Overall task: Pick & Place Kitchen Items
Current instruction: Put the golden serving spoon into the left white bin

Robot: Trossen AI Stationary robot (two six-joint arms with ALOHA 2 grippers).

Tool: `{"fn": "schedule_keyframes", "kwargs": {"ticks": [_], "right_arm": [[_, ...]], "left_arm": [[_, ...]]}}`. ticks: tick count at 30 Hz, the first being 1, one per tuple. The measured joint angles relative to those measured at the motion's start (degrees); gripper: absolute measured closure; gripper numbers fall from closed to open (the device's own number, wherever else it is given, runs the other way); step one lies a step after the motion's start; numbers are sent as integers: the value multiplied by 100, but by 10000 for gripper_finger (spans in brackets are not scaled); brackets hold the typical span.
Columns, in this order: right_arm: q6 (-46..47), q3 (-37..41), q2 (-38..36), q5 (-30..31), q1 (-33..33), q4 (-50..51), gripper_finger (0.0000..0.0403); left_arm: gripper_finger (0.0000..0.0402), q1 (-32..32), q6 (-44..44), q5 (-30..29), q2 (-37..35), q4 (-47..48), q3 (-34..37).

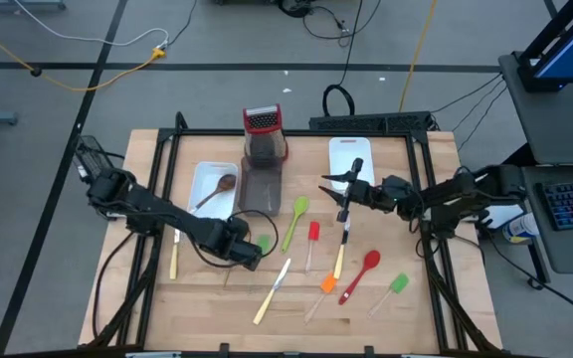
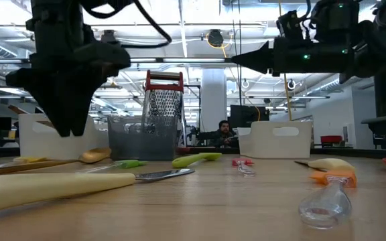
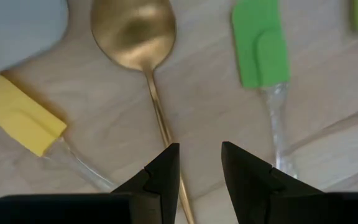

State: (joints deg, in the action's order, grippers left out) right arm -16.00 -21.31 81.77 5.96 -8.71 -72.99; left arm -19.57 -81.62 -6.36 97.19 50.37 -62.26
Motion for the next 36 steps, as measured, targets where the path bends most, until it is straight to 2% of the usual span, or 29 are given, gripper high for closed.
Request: {"fn": "schedule_keyframes", "kwargs": {"ticks": [8,17,26,36], "right_arm": [[-311,-78,71,-1,0,-7,273],[-489,-76,45,-3,-14,-59,273],[-427,-76,45,-4,-98,-72,273],[-423,-71,43,-4,-101,-72,273]], "left_arm": [[279,-2,114,16,34,-25,27],[279,7,50,145,34,-177,481],[280,7,0,136,-1,-1451,1067],[290,7,68,188,10,-1308,1153]]}}
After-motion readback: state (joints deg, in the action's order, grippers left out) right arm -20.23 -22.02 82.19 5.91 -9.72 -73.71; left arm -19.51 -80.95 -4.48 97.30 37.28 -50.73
